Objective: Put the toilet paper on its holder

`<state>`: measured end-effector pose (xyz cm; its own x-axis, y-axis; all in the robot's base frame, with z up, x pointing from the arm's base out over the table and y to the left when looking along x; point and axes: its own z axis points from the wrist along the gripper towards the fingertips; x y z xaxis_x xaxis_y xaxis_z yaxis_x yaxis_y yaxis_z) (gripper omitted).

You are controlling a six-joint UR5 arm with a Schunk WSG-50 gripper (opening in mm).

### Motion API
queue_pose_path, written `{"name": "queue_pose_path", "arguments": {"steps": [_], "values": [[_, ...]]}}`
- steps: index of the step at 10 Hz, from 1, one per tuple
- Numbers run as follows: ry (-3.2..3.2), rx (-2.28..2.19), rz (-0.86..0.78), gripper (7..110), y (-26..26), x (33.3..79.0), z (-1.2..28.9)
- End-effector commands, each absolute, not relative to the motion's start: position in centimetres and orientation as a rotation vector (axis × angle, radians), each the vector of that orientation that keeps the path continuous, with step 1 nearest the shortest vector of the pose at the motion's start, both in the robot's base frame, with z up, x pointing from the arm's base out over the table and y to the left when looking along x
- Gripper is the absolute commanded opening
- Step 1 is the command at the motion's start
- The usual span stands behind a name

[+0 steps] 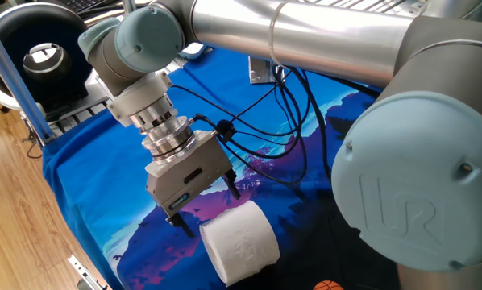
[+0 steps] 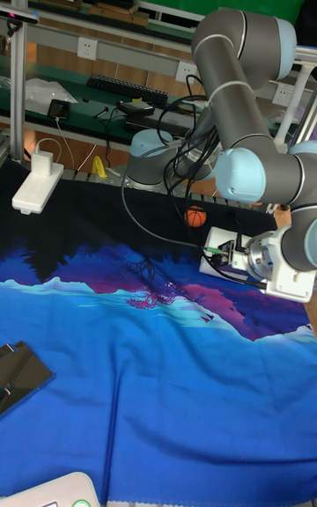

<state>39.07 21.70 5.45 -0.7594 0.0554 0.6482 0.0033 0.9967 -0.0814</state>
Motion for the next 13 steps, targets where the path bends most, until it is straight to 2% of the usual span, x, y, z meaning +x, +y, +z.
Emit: {"name": "queue_pose_path", "arguments": {"steps": [1,4,7,11,13], "values": [[-2.42,-0.093,0.068,110,21.4,39.4,6.2],[-2.411,-0.126,0.087,110,18.6,39.8,6.7],[-2.395,-0.188,-0.048,110,20.3,39.9,7.3],[-2.368,-0.21,-0.018,110,19.5,39.4,7.3],[-2.368,-0.223,-0.057,110,20.9,39.5,7.0]]}}
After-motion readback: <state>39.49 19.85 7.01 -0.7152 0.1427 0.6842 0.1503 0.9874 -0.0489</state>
